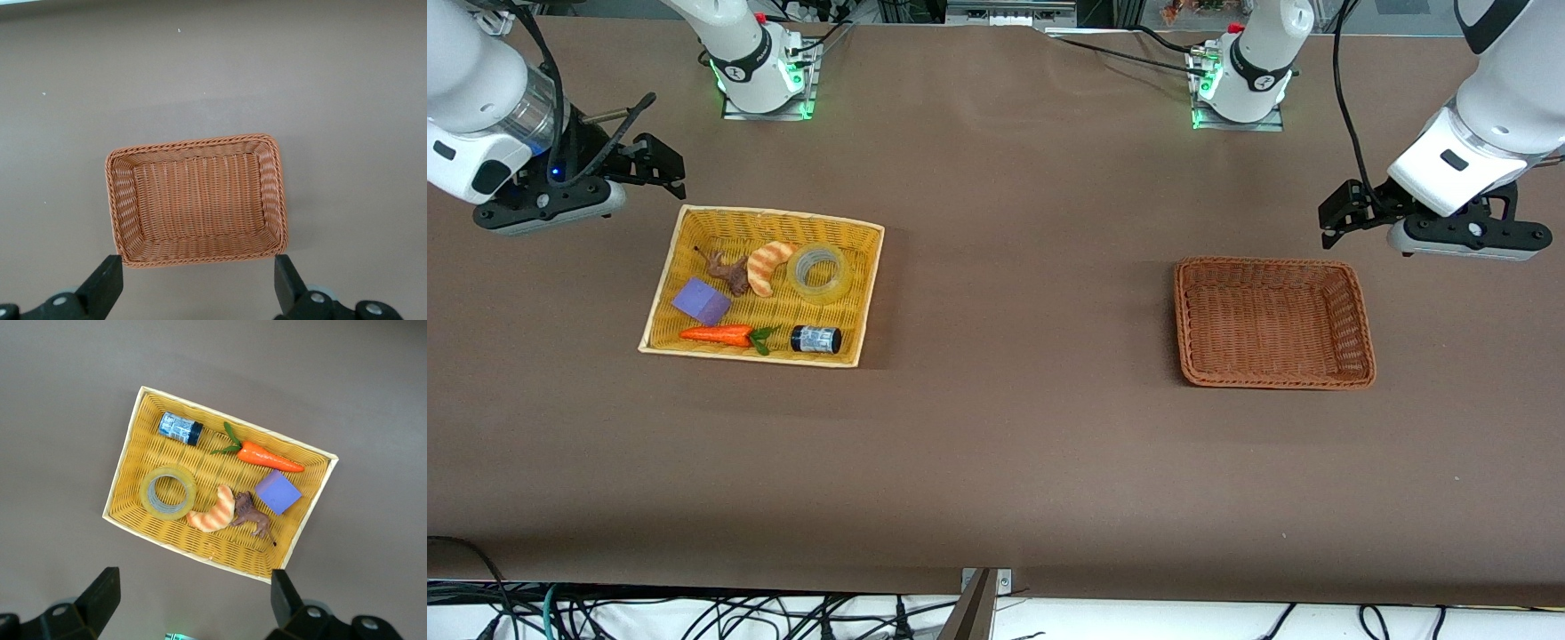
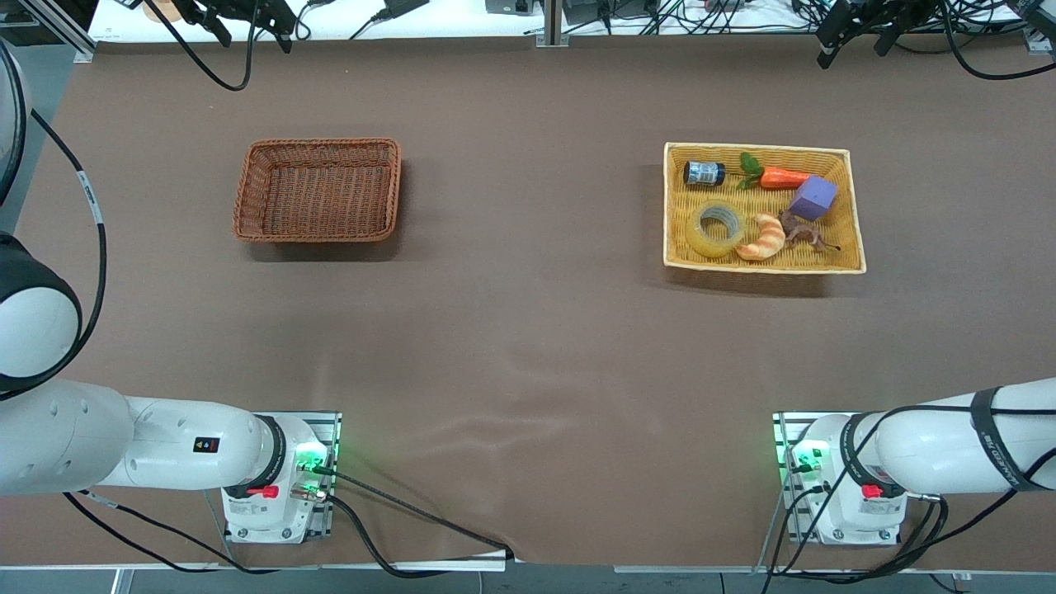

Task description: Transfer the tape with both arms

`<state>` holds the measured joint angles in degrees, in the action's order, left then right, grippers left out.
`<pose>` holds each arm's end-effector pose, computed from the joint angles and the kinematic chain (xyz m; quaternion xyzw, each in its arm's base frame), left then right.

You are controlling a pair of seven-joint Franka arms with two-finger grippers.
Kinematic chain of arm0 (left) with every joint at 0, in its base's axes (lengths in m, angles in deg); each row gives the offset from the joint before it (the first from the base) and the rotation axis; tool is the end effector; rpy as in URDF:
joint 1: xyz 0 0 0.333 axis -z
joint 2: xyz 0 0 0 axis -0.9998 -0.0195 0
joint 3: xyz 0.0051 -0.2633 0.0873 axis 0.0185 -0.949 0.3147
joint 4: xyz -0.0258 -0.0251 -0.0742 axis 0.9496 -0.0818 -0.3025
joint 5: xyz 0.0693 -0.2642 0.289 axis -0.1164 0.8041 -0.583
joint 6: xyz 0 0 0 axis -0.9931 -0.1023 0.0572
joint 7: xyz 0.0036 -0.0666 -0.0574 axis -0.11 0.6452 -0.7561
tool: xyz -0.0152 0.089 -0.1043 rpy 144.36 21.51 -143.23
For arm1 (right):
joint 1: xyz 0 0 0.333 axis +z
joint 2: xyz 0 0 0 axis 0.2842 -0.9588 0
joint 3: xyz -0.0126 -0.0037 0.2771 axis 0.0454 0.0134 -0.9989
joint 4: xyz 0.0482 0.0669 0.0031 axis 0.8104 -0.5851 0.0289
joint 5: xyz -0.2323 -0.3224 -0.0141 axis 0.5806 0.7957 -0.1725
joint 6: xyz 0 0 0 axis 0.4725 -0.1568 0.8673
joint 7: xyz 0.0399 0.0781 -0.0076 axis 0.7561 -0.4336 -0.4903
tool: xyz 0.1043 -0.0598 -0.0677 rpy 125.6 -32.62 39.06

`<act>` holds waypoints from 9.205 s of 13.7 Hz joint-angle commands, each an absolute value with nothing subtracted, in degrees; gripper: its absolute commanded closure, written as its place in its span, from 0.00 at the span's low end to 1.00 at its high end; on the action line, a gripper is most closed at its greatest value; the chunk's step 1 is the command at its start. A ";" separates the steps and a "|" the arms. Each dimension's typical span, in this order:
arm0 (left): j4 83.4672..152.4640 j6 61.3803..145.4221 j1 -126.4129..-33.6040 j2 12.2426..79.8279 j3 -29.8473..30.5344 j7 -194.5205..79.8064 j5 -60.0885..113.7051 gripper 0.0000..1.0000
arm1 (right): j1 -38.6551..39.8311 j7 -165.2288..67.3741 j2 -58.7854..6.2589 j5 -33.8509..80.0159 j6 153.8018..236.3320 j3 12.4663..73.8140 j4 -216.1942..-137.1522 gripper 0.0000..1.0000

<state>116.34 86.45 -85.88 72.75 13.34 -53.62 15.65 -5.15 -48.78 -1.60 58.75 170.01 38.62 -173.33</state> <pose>0.5634 -0.0774 0.5148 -0.9981 0.0510 -0.0291 0.0169 0.5397 0.1025 0.5213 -0.9905 -0.1328 0.0355 0.0095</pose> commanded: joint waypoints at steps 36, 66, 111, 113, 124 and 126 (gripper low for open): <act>116.34 85.73 -87.04 73.41 13.04 -52.75 16.76 0.00 | -5.70 -48.91 -1.83 60.02 168.13 38.39 -173.63 0.00; 115.46 85.20 -86.86 73.24 12.87 -52.84 16.85 0.00 | -5.79 -48.91 -1.83 59.93 167.95 38.66 -173.98 0.00; 115.28 85.20 -86.42 73.24 12.87 -52.84 16.85 0.00 | 1.14 -27.66 -18.17 58.79 192.30 30.92 -181.21 1.00; 115.28 85.20 -86.42 73.24 12.87 -52.84 16.85 0.00 | 6.23 -20.64 -21.94 58.52 192.38 30.92 -176.12 1.00; 115.28 85.20 -86.33 73.24 12.87 -52.84 16.85 0.00 | 30.68 16.82 -49.55 59.49 205.02 31.19 -150.51 1.00; 115.28 85.20 -86.33 73.24 12.87 -52.84 16.85 0.00 | 30.95 17.10 -50.96 59.49 206.36 31.19 -150.60 1.00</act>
<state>115.87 86.13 -86.56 72.82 12.64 -53.61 15.68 30.26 15.45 -49.14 58.95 205.74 30.73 -152.90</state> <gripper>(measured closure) 0.000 0.789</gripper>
